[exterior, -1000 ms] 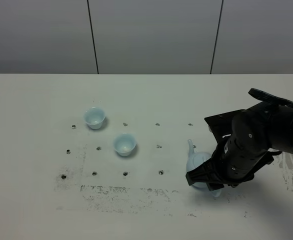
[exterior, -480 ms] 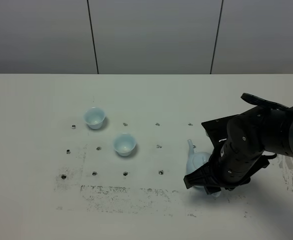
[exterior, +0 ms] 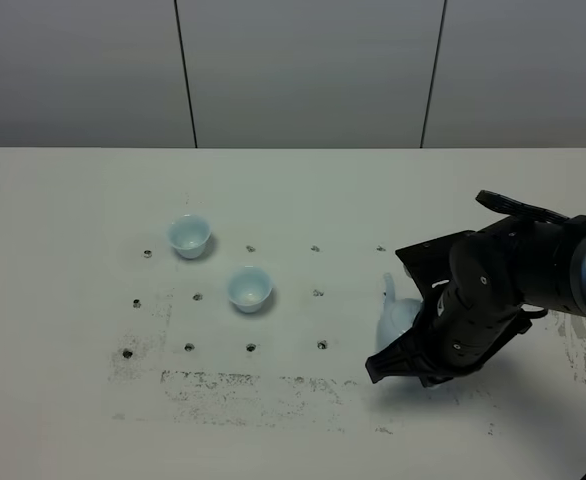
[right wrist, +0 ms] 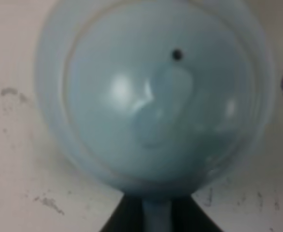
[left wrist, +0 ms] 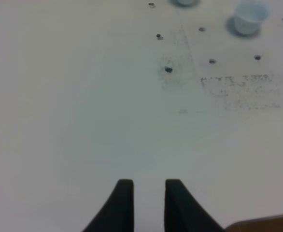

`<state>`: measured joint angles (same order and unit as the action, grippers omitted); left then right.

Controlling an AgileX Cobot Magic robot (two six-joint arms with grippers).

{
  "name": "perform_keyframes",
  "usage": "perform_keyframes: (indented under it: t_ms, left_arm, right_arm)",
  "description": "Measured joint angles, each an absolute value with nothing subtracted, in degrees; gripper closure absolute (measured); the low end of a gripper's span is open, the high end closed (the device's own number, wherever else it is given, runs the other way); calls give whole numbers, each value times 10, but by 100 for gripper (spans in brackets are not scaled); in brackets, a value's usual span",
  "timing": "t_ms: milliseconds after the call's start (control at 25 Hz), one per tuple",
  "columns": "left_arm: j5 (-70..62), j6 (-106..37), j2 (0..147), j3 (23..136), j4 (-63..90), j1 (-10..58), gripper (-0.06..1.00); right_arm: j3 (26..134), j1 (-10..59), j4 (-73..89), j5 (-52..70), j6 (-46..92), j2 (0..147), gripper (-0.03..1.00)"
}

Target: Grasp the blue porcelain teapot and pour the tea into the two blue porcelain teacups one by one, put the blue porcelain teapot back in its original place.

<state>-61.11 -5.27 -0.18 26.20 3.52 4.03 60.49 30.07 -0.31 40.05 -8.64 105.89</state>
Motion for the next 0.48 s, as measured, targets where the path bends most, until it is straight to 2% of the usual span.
perform_keyframes:
  t_ms: [480]
  left_arm:
    - [-611, -53, -2, 262, 35, 40, 72]
  right_arm:
    - [605, 300, -6, 385, -70, 1047, 90]
